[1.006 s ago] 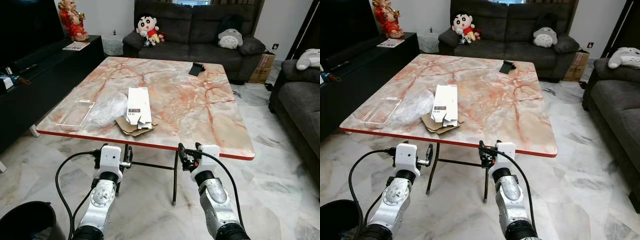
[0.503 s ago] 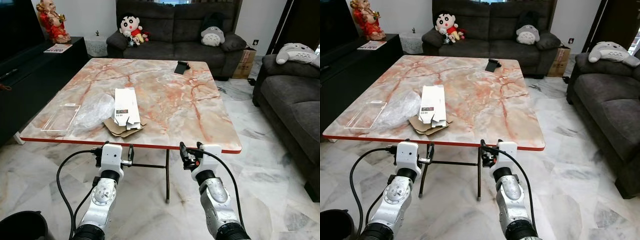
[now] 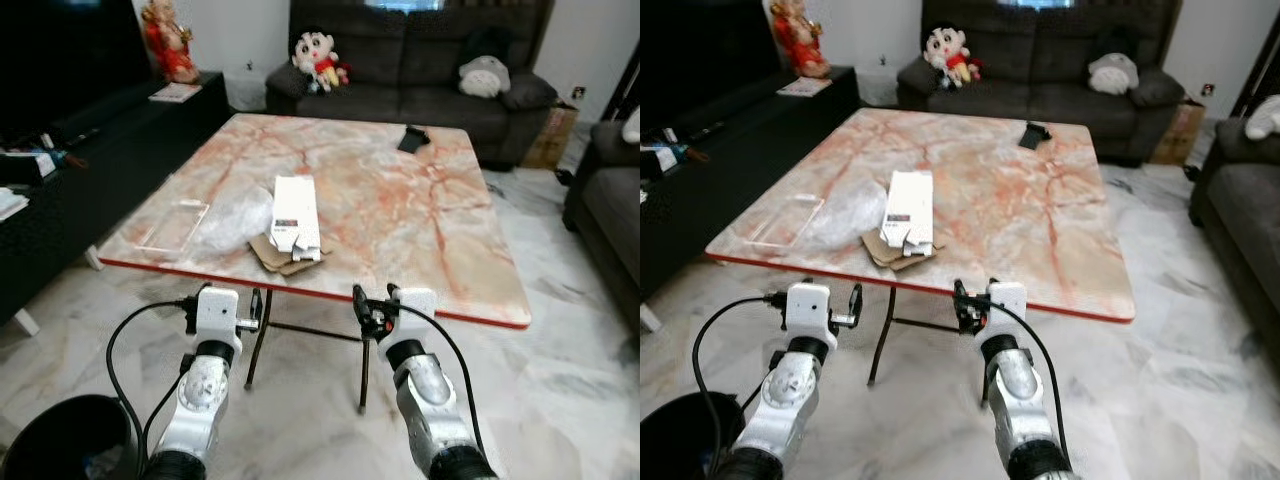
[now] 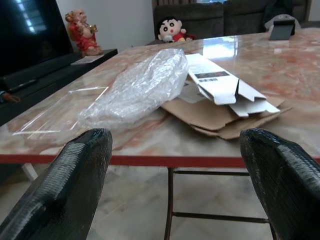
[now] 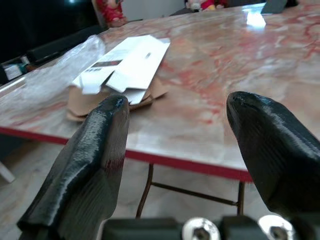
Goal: Picking trash to rubbish bin
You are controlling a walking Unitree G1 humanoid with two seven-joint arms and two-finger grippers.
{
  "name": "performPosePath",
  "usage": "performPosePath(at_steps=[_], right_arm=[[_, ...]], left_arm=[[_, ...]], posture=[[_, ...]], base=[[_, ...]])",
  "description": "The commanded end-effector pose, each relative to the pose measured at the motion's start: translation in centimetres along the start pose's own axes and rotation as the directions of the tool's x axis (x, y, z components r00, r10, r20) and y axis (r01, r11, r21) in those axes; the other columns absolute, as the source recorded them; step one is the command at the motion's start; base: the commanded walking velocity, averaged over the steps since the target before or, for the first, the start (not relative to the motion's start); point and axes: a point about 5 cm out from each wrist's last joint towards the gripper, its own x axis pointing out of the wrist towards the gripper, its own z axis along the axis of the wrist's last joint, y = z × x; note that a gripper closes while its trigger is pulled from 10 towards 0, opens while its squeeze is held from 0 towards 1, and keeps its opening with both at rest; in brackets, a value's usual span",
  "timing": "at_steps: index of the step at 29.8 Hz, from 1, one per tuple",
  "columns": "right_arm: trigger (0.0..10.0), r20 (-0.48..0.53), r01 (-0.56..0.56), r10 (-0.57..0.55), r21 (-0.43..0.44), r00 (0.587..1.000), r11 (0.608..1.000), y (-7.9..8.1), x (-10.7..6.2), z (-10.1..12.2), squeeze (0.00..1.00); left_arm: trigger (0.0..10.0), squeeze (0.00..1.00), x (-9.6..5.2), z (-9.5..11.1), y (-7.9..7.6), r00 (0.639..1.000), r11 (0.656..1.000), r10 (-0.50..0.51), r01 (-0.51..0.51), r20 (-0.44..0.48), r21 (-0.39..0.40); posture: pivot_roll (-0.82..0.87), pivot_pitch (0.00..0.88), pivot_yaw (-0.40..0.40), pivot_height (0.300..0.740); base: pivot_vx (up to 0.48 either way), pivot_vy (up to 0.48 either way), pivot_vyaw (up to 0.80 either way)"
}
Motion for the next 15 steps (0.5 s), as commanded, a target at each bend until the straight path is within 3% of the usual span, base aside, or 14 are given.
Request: performPosePath(at_steps=[1, 8, 12, 15], right_arm=[[10.0, 0.031, 0.010, -0.010, 0.006, 0.999, 1.000, -0.12, 0.26, 0.68, 0.00], [10.0, 0.014, 0.009, -0.009, 0.019, 1.000, 1.000, -0.07, 0.23, 0.44, 0.00], [10.0, 0.017, 0.008, -0.008, 0.017, 1.000, 1.000, -0.11, 0.21, 0.43, 0.00], [10.0, 0.022, 0.012, -0.013, 0.011, 1.000, 1.000, -0.17, 0.19, 0.46, 0.00]], left_arm=[[10.0, 0.00, 0.25, 0.45, -0.19, 1.000, 1.000, -0.005, 0.005, 0.018, -0.005], [10.0, 0.00, 0.40, 0.58, -0.33, 1.000, 1.000, -0.015, 0.015, 0.022, -0.003], [10.0, 0.00, 0.33, 0.51, -0.42, 1.000, 1.000, -0.022, 0.022, 0.021, -0.003], [10.0, 0.00, 0.35, 0.52, -0.48, 0.999, 1.000, -0.025, 0.025, 0.021, -0.003]], posture=[[0.16, 0.000, -0.023, 0.740], [0.17, 0.000, -0.022, 0.740], [0.16, 0.000, -0.020, 0.740], [0.16, 0.000, -0.020, 0.740]], base=[[0.304, 0.000, 0.00], [0.312, 0.000, 0.00], [0.311, 0.000, -0.80], [0.312, 0.000, 0.00]])
